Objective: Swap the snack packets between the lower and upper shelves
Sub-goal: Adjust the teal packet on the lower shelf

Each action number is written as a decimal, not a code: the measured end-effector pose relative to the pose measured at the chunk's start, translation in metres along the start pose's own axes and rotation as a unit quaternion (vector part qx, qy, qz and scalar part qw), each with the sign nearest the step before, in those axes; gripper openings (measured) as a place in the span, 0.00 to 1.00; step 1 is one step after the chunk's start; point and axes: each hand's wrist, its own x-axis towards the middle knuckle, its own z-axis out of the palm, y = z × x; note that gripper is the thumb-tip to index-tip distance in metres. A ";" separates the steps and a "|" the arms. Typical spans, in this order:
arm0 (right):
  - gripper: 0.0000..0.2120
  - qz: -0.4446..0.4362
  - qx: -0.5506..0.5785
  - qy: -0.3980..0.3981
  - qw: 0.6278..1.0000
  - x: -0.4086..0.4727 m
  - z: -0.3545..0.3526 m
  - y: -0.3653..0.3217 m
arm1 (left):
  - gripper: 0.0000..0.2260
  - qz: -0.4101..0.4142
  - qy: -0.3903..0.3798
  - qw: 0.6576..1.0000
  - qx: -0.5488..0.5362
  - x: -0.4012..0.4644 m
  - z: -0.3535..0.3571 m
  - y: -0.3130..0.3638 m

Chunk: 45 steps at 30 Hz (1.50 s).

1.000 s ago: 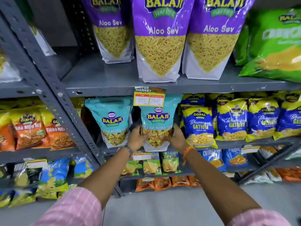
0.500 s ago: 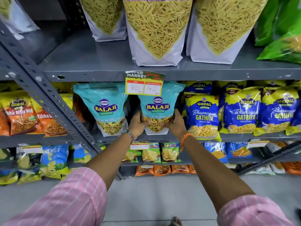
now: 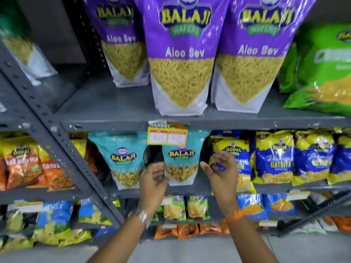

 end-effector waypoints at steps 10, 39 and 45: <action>0.29 -0.251 -0.034 -0.064 0.965 0.031 0.013 -0.170 | 0.16 0.297 0.099 0.946 -0.090 0.023 -0.063 0.170; 0.16 -0.233 -0.030 -0.173 0.957 0.028 0.156 -0.199 | 0.24 0.204 -0.003 0.979 -0.021 0.105 -0.175 0.181; 0.18 -0.218 -0.045 -0.183 0.958 0.027 0.164 -0.196 | 0.27 0.206 -0.003 0.978 -0.019 0.107 -0.183 0.173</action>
